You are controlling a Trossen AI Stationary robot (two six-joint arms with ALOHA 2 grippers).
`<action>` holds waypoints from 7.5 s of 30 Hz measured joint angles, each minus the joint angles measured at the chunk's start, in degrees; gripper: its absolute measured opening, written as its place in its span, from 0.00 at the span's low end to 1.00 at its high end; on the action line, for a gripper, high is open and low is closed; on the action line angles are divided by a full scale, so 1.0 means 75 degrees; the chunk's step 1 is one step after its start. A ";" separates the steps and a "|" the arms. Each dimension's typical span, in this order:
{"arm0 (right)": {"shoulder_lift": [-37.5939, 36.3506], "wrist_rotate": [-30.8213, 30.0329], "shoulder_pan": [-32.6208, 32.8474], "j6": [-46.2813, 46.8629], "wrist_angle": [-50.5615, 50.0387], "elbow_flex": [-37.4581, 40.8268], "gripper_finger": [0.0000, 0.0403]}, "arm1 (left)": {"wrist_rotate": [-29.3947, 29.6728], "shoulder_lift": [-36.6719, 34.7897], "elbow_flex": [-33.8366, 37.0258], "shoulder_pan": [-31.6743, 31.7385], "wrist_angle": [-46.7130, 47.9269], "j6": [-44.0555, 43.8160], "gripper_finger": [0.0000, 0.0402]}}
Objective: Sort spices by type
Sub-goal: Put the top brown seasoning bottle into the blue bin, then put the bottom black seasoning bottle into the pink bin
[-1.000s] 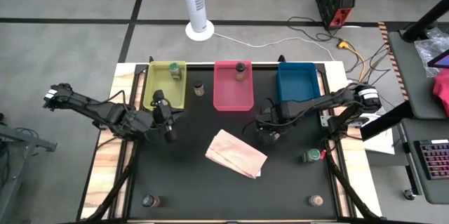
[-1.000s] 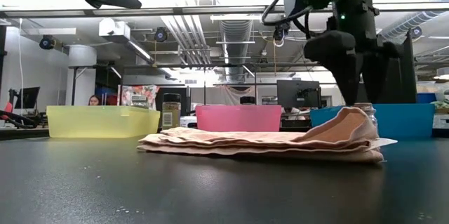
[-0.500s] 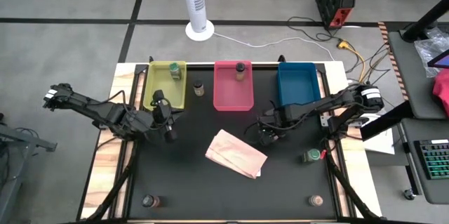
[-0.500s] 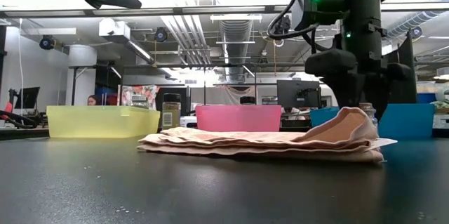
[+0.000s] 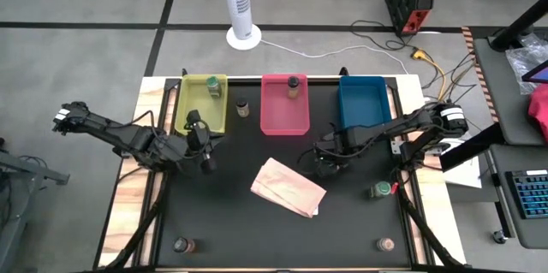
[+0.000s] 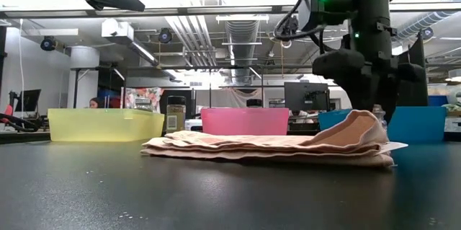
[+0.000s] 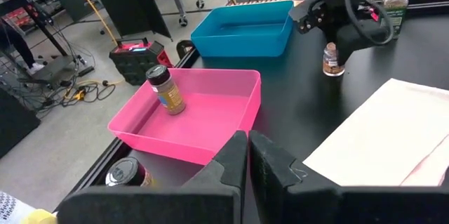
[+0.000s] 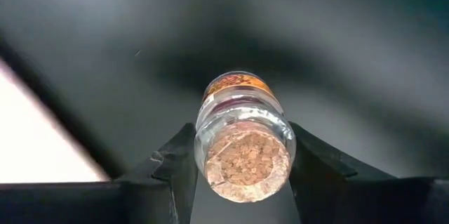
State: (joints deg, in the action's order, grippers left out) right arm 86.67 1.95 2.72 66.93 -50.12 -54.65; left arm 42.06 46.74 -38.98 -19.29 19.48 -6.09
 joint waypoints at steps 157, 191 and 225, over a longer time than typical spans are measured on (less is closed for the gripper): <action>-0.1370 -0.2056 0.0353 -0.8281 0.7843 0.1271 0.36 | -0.4919 0.5243 -0.4732 -0.5916 0.5783 -1.0535 0.00; -0.1334 -0.2036 0.0353 -0.8258 0.7839 0.1241 0.44 | -0.5049 0.5913 -0.4683 -0.6006 0.5792 -1.1198 0.73; -0.1332 -0.2039 0.0353 -0.8212 0.7810 0.1241 0.45 | -0.4878 0.6921 -0.4782 -0.6015 0.5803 -1.0990 0.66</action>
State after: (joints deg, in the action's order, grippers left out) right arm 76.69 -13.34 5.37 5.34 8.45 -45.34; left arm 5.48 98.65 -74.85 -64.40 63.00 -88.51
